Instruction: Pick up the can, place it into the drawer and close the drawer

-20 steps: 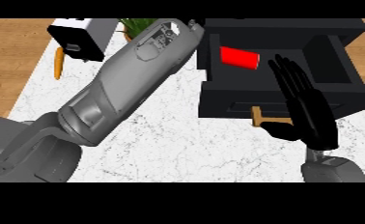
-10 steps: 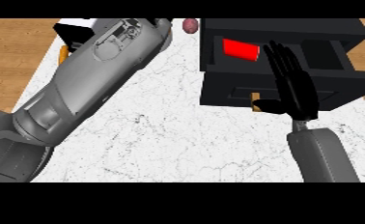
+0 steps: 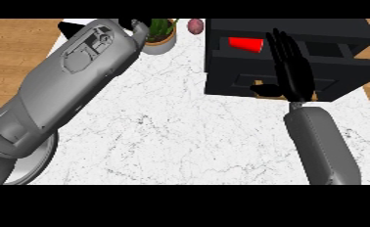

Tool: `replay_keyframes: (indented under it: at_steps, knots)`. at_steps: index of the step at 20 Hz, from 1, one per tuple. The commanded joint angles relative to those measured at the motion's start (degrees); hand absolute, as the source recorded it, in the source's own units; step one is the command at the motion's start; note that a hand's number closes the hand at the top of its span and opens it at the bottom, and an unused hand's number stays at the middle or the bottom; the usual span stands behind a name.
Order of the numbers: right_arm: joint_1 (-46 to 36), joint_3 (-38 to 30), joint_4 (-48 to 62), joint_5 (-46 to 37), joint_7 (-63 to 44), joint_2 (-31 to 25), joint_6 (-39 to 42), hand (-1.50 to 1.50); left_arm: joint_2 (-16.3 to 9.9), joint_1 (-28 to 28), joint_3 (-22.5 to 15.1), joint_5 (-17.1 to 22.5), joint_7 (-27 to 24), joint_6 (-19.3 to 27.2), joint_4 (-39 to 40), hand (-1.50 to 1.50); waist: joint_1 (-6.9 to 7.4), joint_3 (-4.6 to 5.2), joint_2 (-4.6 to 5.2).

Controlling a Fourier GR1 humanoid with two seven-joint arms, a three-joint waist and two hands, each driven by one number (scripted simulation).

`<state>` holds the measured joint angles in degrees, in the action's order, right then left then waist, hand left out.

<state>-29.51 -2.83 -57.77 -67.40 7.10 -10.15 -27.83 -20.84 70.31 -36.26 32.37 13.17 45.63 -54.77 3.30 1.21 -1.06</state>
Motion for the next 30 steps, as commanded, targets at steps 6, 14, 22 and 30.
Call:
replay_keyframes:
  at_steps: [6,14,22,30]
  knots:
    - [-11.8,-5.1,19.8,-0.1,1.2,1.2,-9.4,-1.50,-4.5,-6.2,-0.4,-2.3,3.6,1.3,-9.4,-1.50,0.64,-1.33,1.46]
    - [-23.8,-9.0,33.3,-1.5,-0.3,-0.9,-14.8,-1.50,-6.1,-14.8,0.3,-3.0,0.5,-0.8,-14.9,-1.50,1.51,-1.32,2.39]
    - [-30.5,-10.4,39.8,-1.6,-1.3,-1.8,-15.9,-1.50,-7.9,-18.4,0.8,-4.5,1.0,-0.5,-19.8,-1.50,2.58,-1.35,2.67]
    - [-34.2,-12.9,43.6,0.6,1.6,-4.3,-14.0,-1.50,-9.7,-22.0,0.8,-5.3,2.1,-1.3,-24.5,-1.50,2.83,-1.42,2.64]
